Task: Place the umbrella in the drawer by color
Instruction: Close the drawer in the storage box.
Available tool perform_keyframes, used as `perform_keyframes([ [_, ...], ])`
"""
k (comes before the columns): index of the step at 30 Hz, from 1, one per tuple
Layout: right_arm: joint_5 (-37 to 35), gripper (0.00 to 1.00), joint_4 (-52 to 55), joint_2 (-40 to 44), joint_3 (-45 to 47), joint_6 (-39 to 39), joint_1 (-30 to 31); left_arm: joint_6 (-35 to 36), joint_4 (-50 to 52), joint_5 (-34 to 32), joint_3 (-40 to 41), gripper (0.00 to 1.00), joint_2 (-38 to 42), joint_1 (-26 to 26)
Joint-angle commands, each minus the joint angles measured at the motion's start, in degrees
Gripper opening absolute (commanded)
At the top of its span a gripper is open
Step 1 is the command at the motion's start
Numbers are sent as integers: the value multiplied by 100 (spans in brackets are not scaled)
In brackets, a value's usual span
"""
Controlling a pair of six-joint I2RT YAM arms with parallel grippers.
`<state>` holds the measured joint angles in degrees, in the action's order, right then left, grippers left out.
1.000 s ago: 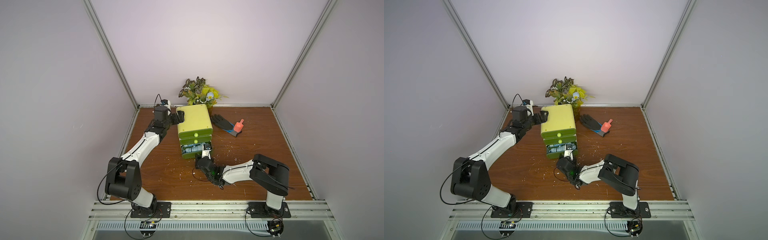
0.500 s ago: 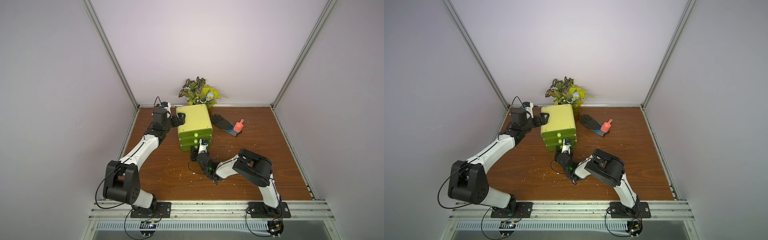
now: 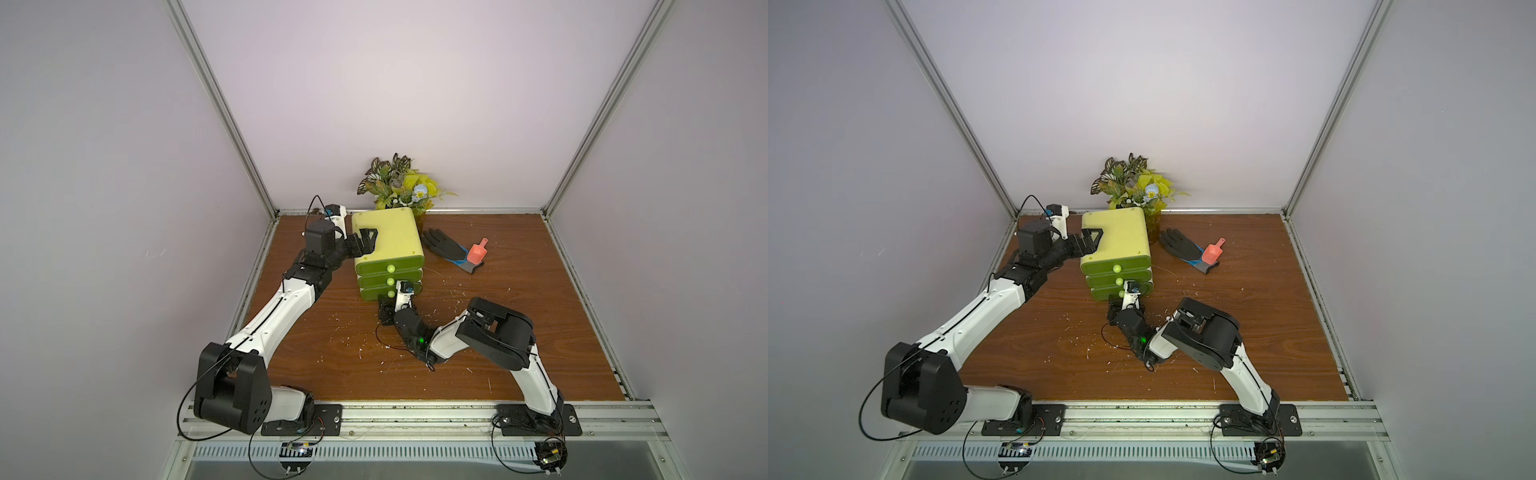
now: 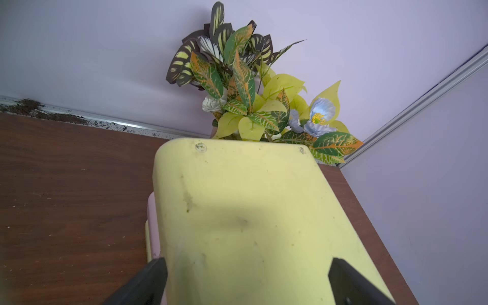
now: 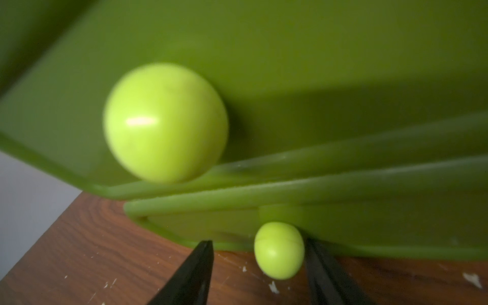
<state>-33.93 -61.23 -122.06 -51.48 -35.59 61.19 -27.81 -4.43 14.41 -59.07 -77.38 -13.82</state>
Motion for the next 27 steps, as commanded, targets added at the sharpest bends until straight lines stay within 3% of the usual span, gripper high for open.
perform_keyframes([
  [1, 102, 65, -149, 857, 334, 253, -80, 230, 139, -273, -34, 99, 190, -37],
  [7, 317, 67, -339, 2393, 1717, 653, -78, 303, 130, -605, 30, 99, 414, -33],
  [10, 169, 69, 326, 3318, 2121, 929, -79, 322, 109, -755, 62, 99, 536, -33],
  [14, -476, 74, 1643, 4397, 2237, 1663, -90, 338, 24, -1004, 169, 99, 751, -39],
  [18, -1912, 79, 2310, 5292, 2427, 2809, -96, 346, -158, -1254, 337, 99, 998, -37],
  [22, -2941, 88, 1389, 5882, 3117, 4653, -199, 278, -250, -1190, 382, 99, 1101, -36],
  [24, -2910, 89, 554, 5961, 3669, 5437, -397, 237, -239, -1135, 378, 99, 1119, -36],
  [26, -2736, 91, -55, 5987, 4205, 5665, -678, 207, -240, -1108, 370, 99, 1133, -41],
  [27, -2493, 99, -284, 5996, 4423, 5845, -863, 197, -235, -1097, 374, 99, 1153, -44],
])
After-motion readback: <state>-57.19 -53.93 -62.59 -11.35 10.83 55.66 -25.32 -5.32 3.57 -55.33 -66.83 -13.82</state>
